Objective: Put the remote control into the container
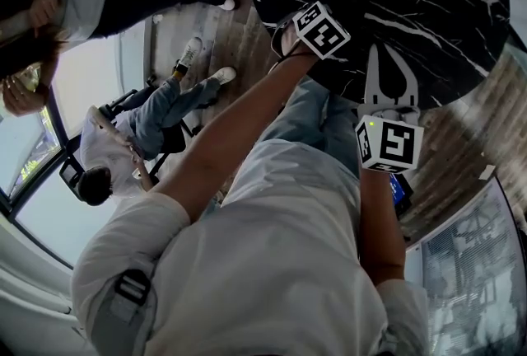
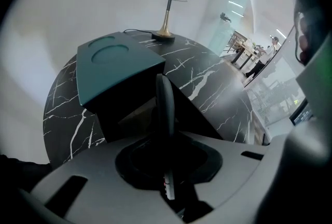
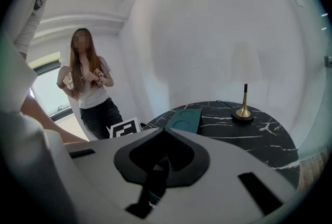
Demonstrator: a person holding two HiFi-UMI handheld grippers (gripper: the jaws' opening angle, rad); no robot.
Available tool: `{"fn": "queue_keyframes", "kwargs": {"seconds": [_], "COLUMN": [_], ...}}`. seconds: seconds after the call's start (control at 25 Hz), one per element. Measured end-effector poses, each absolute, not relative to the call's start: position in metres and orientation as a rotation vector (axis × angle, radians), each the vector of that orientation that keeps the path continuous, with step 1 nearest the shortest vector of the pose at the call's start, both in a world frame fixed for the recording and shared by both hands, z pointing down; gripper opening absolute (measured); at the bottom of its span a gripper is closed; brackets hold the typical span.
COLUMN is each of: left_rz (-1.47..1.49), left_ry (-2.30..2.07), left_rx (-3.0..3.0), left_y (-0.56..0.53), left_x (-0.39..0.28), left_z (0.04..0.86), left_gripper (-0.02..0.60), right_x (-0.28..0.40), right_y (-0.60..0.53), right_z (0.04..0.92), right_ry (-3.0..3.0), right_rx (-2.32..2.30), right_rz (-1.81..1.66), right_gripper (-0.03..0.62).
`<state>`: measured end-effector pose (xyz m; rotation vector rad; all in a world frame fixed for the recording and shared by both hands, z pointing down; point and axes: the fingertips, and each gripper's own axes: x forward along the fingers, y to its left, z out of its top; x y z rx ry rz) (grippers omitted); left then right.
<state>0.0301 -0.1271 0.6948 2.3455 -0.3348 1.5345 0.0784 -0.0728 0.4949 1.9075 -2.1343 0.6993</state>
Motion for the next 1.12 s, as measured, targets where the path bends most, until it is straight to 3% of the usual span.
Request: {"fn": "queue_keyframes", "kwargs": {"seconds": [1.12], "left_rz": [1.665], "left_ry": [-0.255], "left_rx": [2.302], "left_y": [-0.118], "left_x": [0.032], "left_z": [0.714], "left_gripper": [0.080], "right_x": [0.088], "right_y": [-0.056], "right_z": [0.504], "right_ry": [-2.125], "right_rx": [1.927], "right_rz": [0.747], "right_gripper": [0.011]}}
